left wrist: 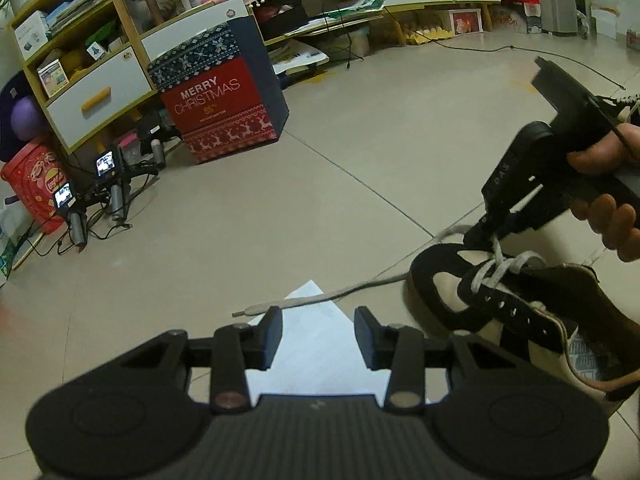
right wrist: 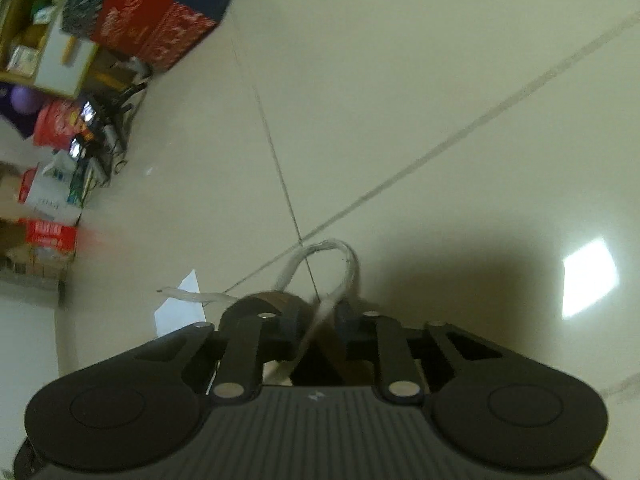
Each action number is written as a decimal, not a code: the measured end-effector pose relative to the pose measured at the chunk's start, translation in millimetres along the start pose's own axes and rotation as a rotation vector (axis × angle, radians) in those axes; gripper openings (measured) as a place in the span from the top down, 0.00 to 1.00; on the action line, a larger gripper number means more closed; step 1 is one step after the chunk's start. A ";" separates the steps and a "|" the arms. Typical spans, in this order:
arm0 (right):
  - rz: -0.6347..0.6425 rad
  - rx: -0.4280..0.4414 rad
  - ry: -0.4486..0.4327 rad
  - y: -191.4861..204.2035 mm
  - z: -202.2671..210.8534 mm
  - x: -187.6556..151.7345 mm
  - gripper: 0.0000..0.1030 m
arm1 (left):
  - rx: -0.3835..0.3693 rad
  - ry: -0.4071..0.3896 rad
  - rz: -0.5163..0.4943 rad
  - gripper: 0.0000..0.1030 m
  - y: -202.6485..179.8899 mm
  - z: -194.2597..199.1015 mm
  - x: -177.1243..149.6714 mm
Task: Lace up shoes with both hands
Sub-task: 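Bring the right tool to the left tool and grasp the grey lace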
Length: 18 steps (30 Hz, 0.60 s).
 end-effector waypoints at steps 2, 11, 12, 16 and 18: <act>0.061 0.006 -0.018 11.4 0.6 -3.0 0.96 | 0.013 -0.008 -0.003 0.60 -0.3 0.5 0.7; 0.961 0.039 -0.467 118.4 88.4 -62.5 0.97 | 0.078 -0.067 -0.105 0.60 5.3 6.0 13.7; 1.030 0.044 -0.489 124.4 92.3 -73.6 0.97 | 0.090 -0.075 -0.123 0.60 5.9 7.6 15.3; 1.228 0.051 -0.568 137.1 101.9 -110.4 0.97 | 0.119 -0.106 -0.184 0.60 5.8 13.8 21.3; 1.256 0.064 -0.602 138.8 108.6 -118.6 0.97 | 0.107 -0.122 -0.202 0.60 0.6 15.8 22.7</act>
Point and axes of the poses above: each gripper's, at about its wrist camera, not at the fingertips, and z roughly against the way its jaws point, y to its left, x to its top, the point moved 7 cm from there along -z, roughly the way its jaws point, and after that the axes turned 6 degrees about -z, right-handed, at the moved point
